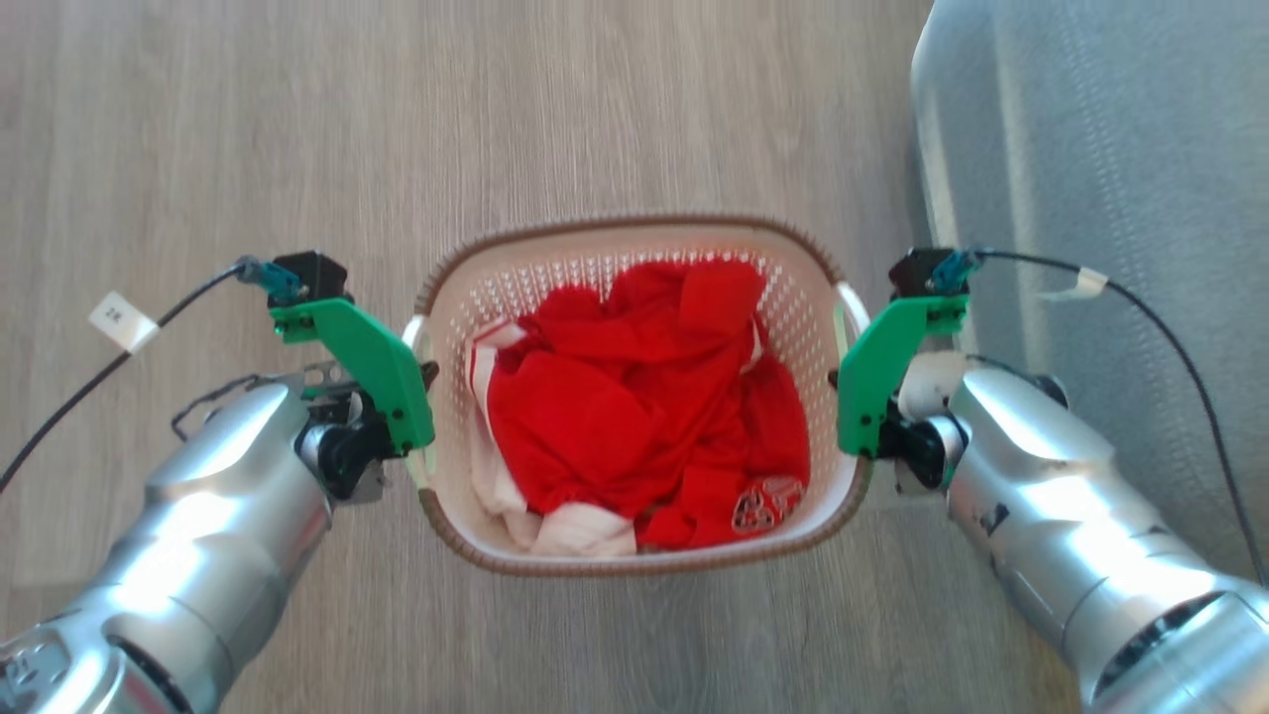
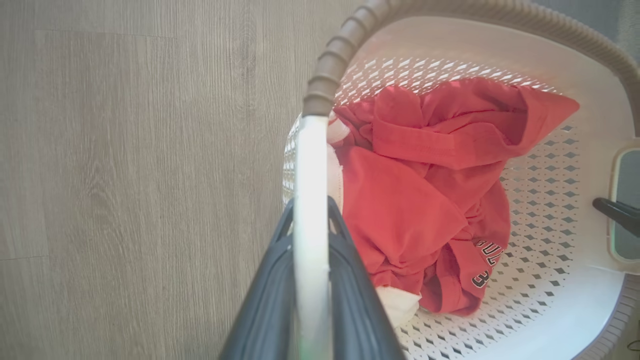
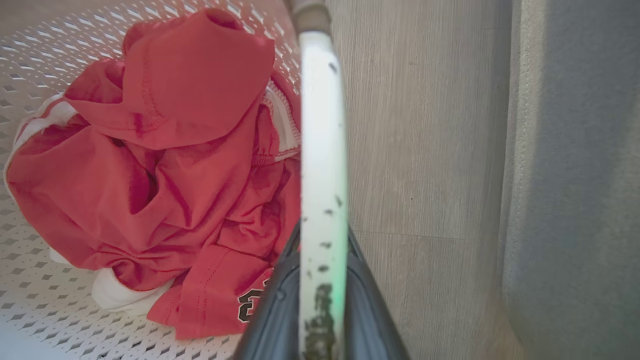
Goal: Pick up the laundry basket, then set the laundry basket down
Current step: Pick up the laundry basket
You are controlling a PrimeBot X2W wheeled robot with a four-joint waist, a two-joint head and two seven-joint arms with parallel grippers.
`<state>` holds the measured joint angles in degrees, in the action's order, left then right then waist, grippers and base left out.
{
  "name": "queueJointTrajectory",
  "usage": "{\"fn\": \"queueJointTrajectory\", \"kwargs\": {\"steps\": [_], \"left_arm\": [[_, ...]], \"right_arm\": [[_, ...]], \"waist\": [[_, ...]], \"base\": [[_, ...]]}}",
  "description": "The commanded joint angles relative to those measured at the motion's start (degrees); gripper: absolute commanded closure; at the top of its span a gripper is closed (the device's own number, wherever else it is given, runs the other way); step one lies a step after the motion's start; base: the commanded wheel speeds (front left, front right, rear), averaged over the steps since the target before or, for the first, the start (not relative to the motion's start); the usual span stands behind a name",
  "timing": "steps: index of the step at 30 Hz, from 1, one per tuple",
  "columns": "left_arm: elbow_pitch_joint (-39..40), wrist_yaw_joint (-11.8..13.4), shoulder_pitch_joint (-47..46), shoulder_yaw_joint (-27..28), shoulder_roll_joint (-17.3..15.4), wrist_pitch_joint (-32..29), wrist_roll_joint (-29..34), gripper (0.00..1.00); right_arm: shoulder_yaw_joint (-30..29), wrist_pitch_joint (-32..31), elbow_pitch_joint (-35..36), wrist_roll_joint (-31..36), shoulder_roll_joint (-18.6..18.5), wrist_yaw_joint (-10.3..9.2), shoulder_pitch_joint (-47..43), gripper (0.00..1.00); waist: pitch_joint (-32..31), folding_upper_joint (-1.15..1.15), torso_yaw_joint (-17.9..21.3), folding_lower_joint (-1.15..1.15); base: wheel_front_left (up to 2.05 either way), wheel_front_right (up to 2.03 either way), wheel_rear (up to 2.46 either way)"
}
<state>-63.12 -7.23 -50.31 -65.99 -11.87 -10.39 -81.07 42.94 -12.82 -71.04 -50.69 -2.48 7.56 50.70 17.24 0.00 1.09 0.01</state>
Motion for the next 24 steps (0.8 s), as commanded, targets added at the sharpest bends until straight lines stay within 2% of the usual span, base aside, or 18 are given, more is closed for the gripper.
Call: {"fn": "queueJointTrajectory", "kwargs": {"steps": [1,16,24], "left_arm": [[-0.31,-0.25,-2.19,2.03,-2.26,0.26,-1.08,1.0],[-2.84,-0.25,2.48,1.53,-1.67,-4.44,-3.58,1.0],[-3.65,-0.25,3.88,1.03,-1.46,-5.94,-3.9,1.0]], "right_arm": [[0.6,-1.33,-0.31,-0.94,-0.4,-0.08,-2.25,1.0],[3.13,-8.74,-1.0,-7.31,-0.4,-0.08,-6.03,1.0],[5.06,-9.52,-1.51,-9.08,-0.4,-0.08,-6.92,1.0]], "waist": [[-2.91,0.0,0.2,-0.01],[-13.7,0.0,0.88,-0.01],[-16.53,0.0,0.51,-0.01]], "base": [[0.0,0.0,0.0],[0.0,0.0,0.0],[0.0,0.0,0.0]]}}
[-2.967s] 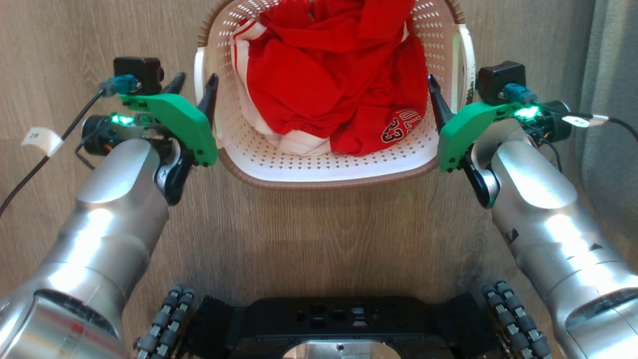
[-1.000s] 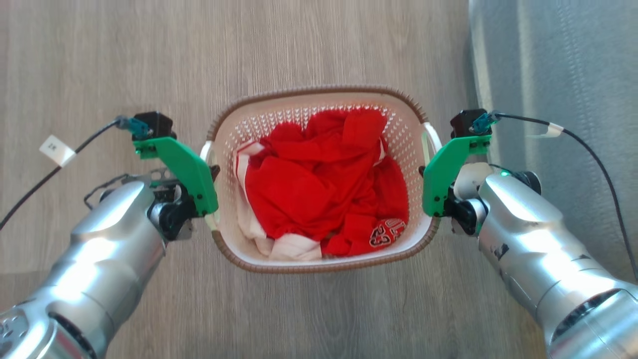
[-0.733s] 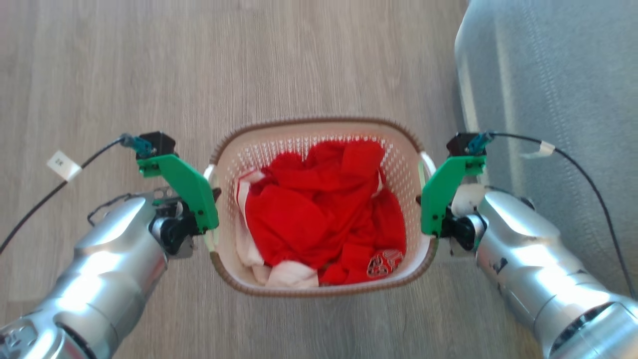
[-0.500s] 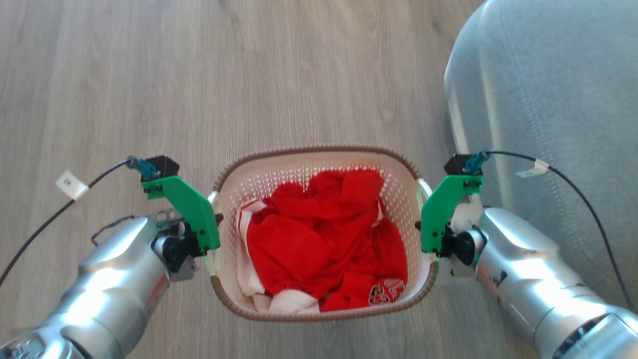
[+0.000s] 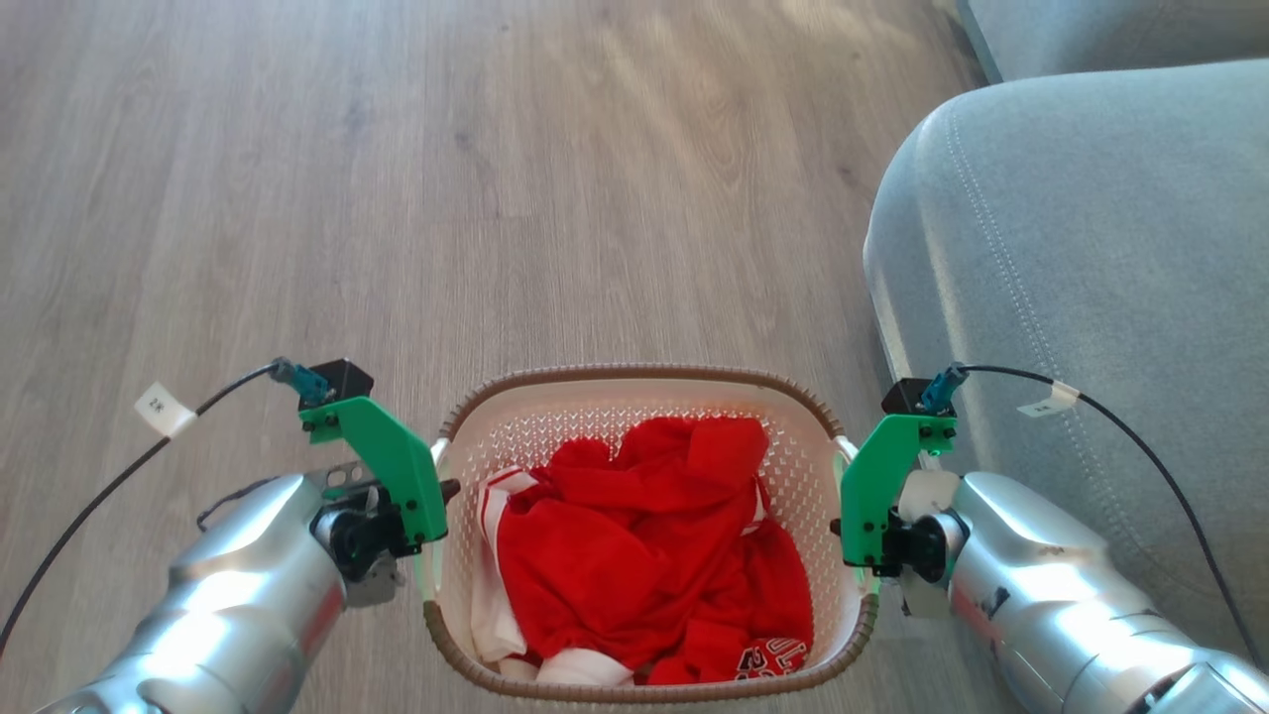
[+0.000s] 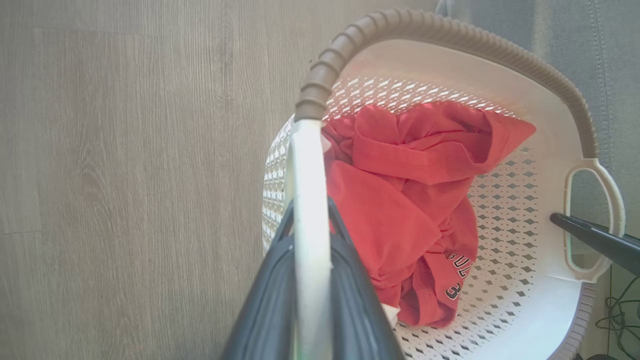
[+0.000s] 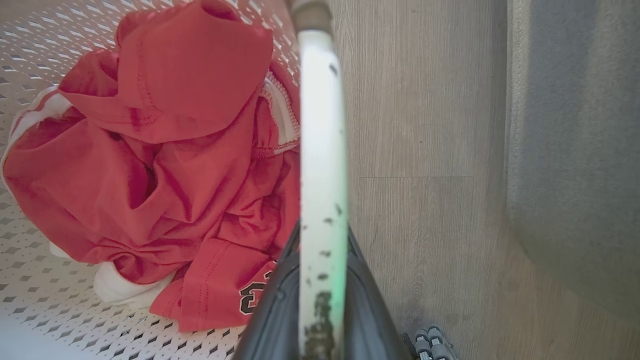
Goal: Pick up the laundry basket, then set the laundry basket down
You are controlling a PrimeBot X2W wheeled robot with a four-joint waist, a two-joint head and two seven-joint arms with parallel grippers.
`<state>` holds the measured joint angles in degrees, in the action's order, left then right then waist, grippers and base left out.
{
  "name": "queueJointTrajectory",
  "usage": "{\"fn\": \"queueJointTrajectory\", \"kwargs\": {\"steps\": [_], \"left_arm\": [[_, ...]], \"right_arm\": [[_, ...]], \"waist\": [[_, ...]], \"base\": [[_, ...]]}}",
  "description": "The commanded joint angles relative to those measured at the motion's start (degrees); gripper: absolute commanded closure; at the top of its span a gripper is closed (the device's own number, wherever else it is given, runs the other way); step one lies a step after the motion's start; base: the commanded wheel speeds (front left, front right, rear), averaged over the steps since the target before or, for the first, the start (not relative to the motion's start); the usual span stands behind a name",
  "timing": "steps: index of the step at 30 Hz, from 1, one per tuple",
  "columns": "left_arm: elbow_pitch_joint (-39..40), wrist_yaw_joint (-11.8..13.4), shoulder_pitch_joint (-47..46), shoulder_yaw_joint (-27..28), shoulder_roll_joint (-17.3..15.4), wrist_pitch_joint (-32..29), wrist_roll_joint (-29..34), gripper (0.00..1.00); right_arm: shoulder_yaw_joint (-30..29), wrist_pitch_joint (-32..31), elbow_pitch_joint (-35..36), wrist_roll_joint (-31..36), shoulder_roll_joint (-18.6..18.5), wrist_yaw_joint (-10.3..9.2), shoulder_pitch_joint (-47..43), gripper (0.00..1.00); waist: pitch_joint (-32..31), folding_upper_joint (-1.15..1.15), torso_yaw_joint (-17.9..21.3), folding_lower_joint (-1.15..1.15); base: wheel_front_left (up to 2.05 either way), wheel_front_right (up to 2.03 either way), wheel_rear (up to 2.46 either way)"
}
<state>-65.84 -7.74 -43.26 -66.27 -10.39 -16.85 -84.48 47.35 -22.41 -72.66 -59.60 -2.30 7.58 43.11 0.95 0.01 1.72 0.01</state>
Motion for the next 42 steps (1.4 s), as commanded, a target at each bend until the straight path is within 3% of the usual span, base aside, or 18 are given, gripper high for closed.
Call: {"fn": "queueJointTrajectory", "kwargs": {"steps": [1,42], "left_arm": [[-0.97,0.25,-3.05,1.29,-2.92,0.43,-0.56,1.0],[-2.42,0.25,-1.47,1.35,-2.36,-0.46,-1.66,1.0]], "right_arm": [[0.81,-0.13,0.04,-0.45,-0.58,-0.09,0.6,1.0],[6.47,-0.22,-1.15,-7.05,-0.58,-0.09,1.5,1.0]], "waist": [[-0.37,-0.01,-0.14,-0.01],[-1.08,-0.01,-0.29,-0.01]], "base": [[0.0,0.0,0.0],[0.0,0.0,0.0]]}}
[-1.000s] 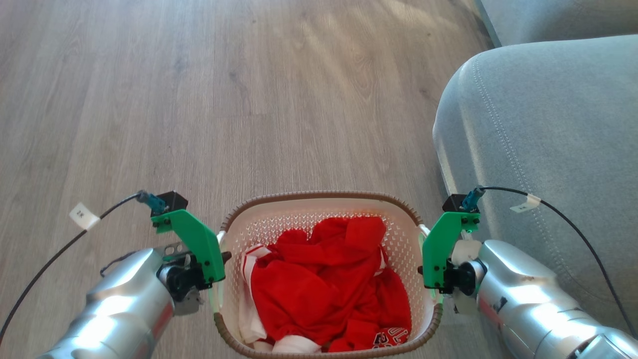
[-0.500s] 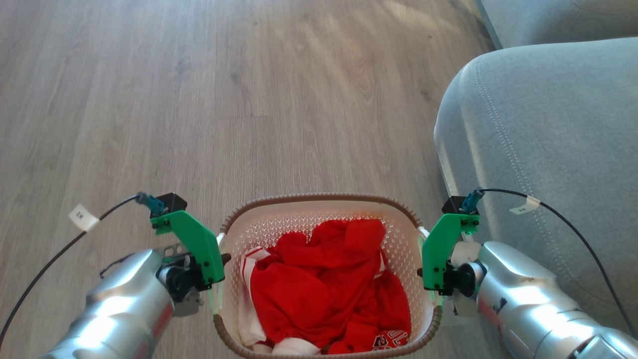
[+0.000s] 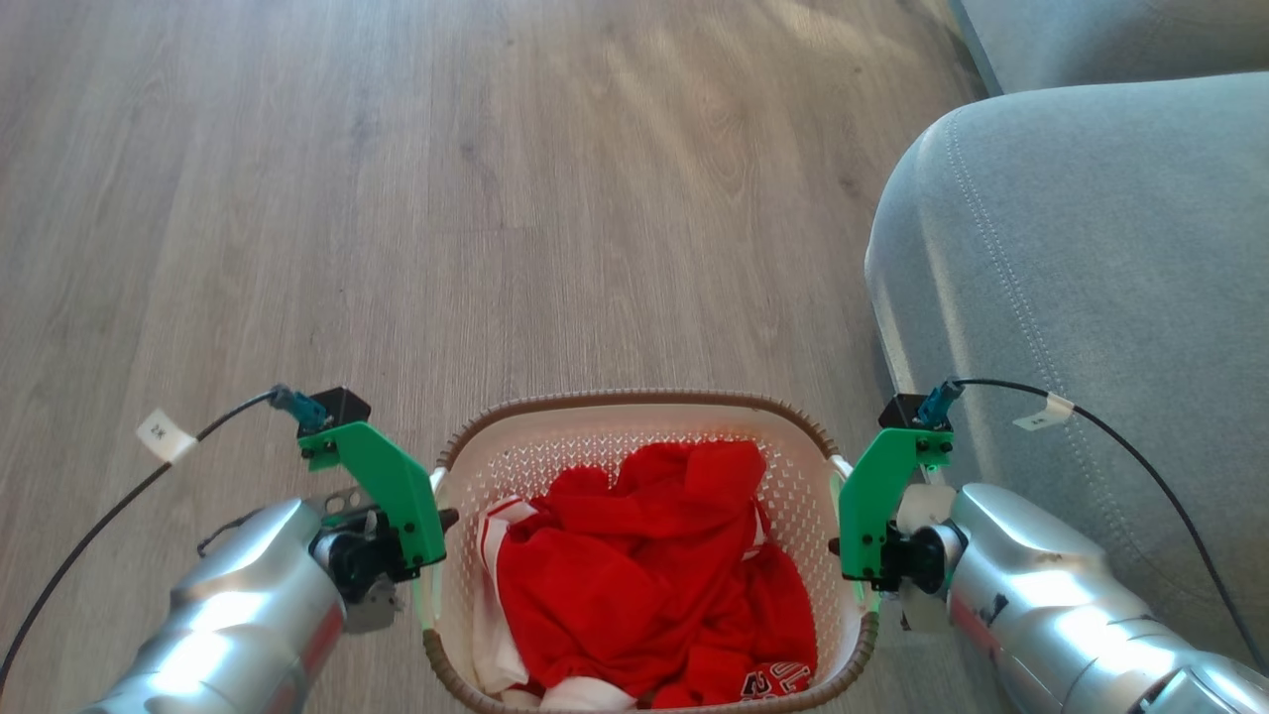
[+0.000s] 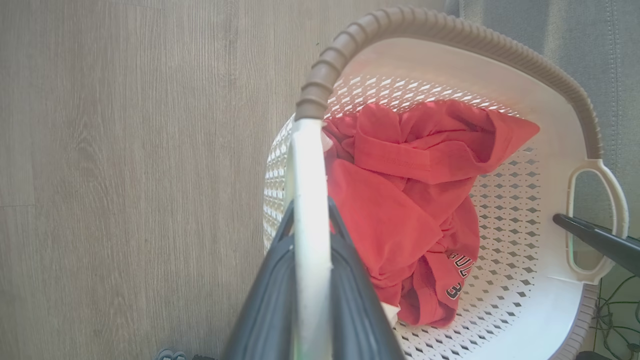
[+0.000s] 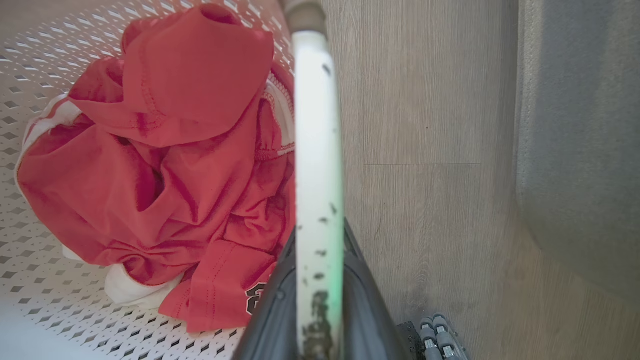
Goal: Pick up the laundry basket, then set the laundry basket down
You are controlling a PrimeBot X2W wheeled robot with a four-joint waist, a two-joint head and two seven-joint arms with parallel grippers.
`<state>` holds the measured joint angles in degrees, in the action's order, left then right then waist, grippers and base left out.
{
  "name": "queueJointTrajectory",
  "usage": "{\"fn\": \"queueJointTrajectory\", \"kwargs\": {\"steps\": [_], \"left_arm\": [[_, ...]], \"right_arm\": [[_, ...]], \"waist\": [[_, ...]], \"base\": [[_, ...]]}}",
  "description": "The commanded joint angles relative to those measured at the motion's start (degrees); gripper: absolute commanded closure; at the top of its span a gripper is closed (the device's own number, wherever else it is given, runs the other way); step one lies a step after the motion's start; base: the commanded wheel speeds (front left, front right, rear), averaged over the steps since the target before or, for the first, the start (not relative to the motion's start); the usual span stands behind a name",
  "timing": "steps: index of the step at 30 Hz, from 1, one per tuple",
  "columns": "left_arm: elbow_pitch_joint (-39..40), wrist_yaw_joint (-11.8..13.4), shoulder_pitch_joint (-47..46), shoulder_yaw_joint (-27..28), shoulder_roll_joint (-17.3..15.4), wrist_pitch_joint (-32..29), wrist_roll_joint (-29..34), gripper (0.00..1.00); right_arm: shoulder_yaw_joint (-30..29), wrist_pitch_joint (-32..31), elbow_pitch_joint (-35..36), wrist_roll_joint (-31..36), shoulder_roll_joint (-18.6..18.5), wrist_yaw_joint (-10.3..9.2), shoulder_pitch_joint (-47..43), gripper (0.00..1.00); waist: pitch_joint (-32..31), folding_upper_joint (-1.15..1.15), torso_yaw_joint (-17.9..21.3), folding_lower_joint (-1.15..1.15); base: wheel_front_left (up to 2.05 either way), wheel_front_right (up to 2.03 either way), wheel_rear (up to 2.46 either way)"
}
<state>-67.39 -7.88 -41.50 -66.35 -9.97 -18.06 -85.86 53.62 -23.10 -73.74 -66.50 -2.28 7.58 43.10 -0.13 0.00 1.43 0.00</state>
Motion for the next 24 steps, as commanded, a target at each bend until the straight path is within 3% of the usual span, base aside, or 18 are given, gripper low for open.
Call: {"fn": "queueJointTrajectory", "kwargs": {"steps": [1,12,24], "left_arm": [[-0.85,0.4,-3.23,1.43,-2.84,0.84,-0.25,1.0],[-1.65,0.4,-4.58,0.27,-3.05,3.89,1.75,1.0],[-3.89,0.4,-10.51,-0.96,-2.22,11.33,5.17,1.0]], "right_arm": [[0.34,0.54,-0.08,-0.29,-0.6,-0.09,1.58,1.0],[2.06,3.45,-0.13,-1.03,-0.6,-0.09,2.81,1.0],[2.74,11.63,-0.2,0.52,-0.6,-0.09,8.08,1.0]], "waist": [[0.05,0.0,0.01,0.0],[2.6,0.0,0.31,0.0],[14.46,0.0,-0.05,0.0]], "base": [[0.0,0.0,0.0],[0.0,0.0,0.0],[0.0,0.0,0.0]]}}
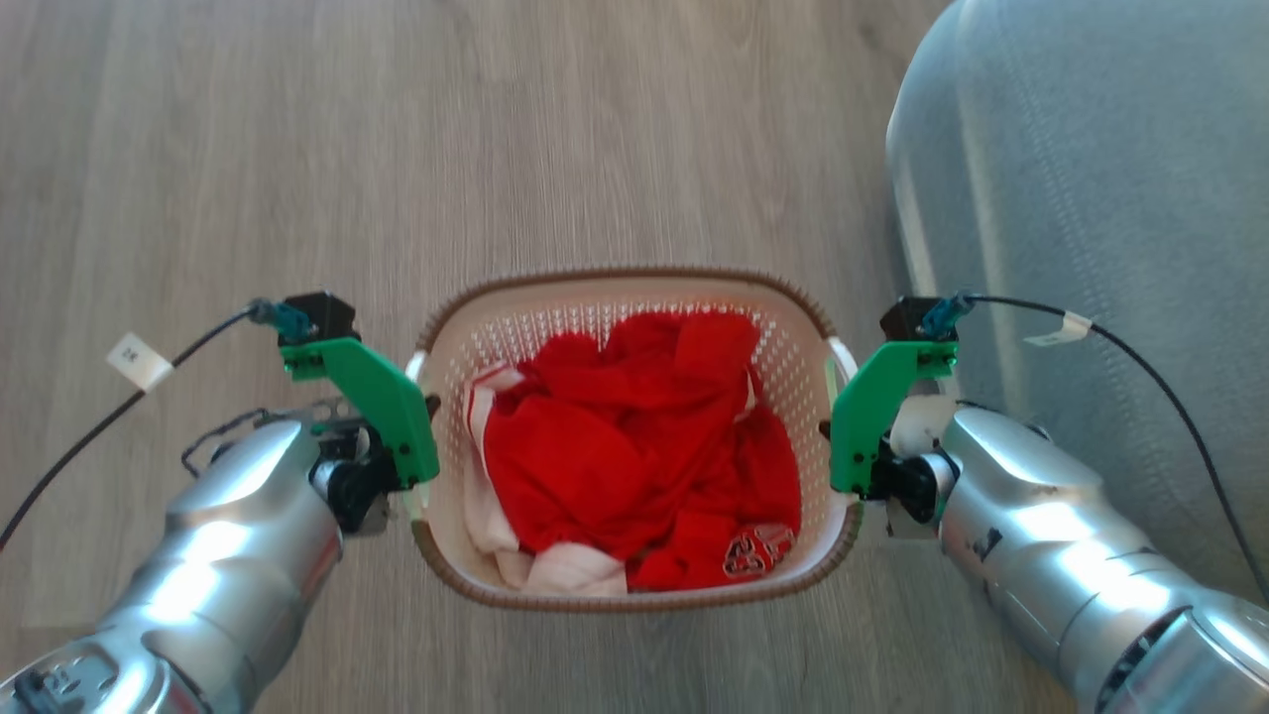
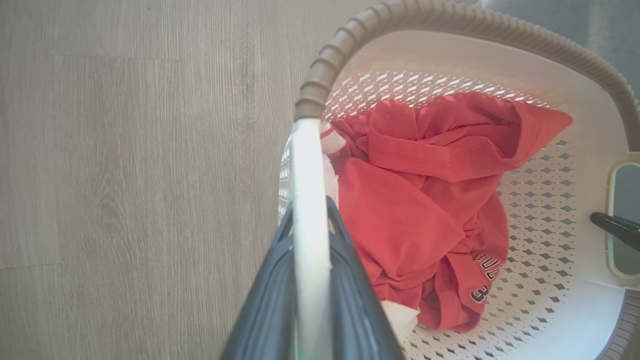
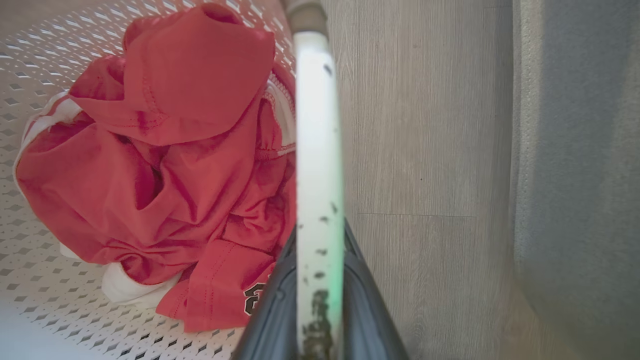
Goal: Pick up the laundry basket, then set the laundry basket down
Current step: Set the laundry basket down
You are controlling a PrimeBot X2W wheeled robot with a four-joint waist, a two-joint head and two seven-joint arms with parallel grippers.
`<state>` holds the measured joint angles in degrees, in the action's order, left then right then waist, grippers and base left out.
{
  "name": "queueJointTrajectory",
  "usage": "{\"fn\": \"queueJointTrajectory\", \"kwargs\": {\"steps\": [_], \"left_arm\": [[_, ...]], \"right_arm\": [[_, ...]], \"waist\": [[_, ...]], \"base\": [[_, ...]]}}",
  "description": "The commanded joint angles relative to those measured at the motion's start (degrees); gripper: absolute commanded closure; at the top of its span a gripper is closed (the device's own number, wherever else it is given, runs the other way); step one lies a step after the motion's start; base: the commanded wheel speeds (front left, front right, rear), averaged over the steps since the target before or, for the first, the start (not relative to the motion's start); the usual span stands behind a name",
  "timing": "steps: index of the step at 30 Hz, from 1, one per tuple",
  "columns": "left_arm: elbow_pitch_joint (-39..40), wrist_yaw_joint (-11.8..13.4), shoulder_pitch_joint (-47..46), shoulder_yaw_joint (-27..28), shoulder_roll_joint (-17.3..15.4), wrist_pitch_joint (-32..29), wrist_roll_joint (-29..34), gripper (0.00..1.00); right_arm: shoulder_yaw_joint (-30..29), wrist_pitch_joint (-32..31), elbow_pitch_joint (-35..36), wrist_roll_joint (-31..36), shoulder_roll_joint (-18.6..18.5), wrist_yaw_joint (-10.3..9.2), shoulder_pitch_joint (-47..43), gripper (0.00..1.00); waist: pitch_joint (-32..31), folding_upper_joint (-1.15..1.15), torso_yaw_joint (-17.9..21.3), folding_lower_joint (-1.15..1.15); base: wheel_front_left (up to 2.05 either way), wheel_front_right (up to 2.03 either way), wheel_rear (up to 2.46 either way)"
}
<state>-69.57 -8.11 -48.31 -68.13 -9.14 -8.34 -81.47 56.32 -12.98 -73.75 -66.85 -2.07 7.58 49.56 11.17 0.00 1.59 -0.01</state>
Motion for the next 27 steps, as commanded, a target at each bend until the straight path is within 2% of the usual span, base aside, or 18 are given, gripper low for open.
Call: {"fn": "queueJointTrajectory", "kwargs": {"steps": [1,15,27], "left_arm": [[-1.89,0.63,-4.19,0.78,-2.98,2.4,1.03,1.0],[-3.03,0.63,-9.76,-0.1,-0.78,9.62,3.66,1.0],[-3.25,0.63,-13.81,-0.8,1.05,14.75,5.36,1.0]], "right_arm": [[-0.18,2.41,-0.19,1.31,-0.81,-0.09,2.0,1.0],[-5.29,11.53,-0.2,8.23,-1.67,-0.09,5.36,1.0],[-10.87,18.96,-0.21,17.15,-2.82,-0.09,8.6,1.0]], "waist": [[4.18,0.0,-0.26,0.01],[18.38,0.0,-1.38,0.01],[29.16,0.0,-2.63,0.01]], "base": [[0.0,0.0,0.0],[0.0,0.0,0.0],[0.0,0.0,0.0]]}}
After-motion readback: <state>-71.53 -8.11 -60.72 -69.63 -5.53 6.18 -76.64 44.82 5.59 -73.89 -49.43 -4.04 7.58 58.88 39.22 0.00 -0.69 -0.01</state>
